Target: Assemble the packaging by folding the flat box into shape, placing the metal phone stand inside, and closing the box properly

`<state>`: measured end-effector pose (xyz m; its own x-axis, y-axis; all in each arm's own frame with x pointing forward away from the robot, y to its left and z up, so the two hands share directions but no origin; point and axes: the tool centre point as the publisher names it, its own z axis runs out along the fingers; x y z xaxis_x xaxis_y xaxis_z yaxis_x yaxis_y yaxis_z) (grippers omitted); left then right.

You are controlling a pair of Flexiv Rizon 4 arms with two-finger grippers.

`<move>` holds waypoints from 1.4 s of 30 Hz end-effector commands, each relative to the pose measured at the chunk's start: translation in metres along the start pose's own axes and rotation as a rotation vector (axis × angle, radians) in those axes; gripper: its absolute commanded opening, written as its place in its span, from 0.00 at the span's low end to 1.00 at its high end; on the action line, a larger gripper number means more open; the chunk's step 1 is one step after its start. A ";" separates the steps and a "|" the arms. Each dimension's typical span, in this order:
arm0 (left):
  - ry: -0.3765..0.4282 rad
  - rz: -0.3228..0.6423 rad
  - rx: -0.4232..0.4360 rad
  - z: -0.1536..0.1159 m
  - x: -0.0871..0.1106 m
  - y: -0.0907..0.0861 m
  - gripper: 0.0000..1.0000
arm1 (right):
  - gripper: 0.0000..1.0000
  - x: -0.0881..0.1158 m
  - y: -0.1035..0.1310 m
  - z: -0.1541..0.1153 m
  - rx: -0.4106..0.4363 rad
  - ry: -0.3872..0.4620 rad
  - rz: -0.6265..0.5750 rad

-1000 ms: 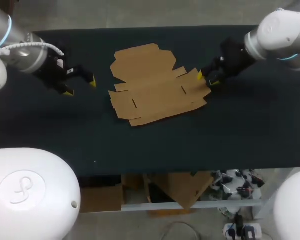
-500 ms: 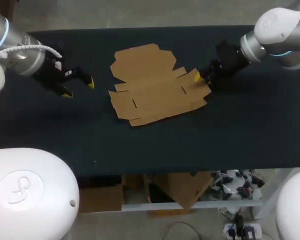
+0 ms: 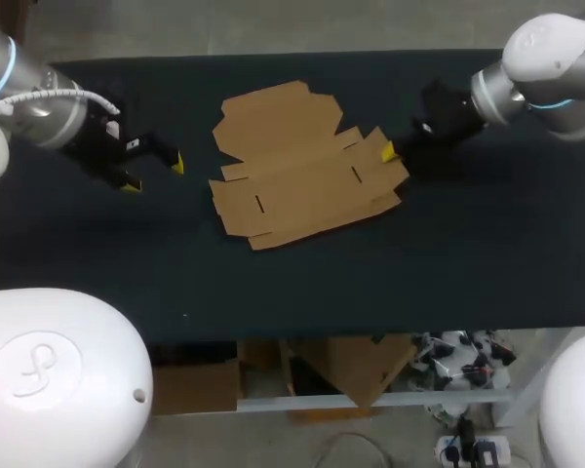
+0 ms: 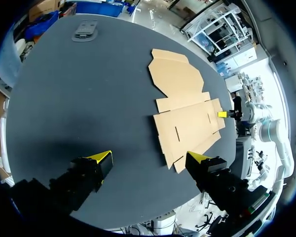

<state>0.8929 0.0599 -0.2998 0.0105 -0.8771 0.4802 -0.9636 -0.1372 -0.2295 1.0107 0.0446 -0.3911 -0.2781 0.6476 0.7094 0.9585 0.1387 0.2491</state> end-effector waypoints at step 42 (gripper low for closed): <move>0.008 0.040 -0.033 0.003 0.004 0.003 1.00 | 1.00 0.014 -0.078 -0.036 -0.070 -0.002 0.154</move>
<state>0.8859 0.0572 -0.3034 -0.0312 -0.8727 0.4872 -0.9682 -0.0947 -0.2317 0.9220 0.0250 -0.3828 -0.1271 0.6717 0.7298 0.9769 -0.0424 0.2092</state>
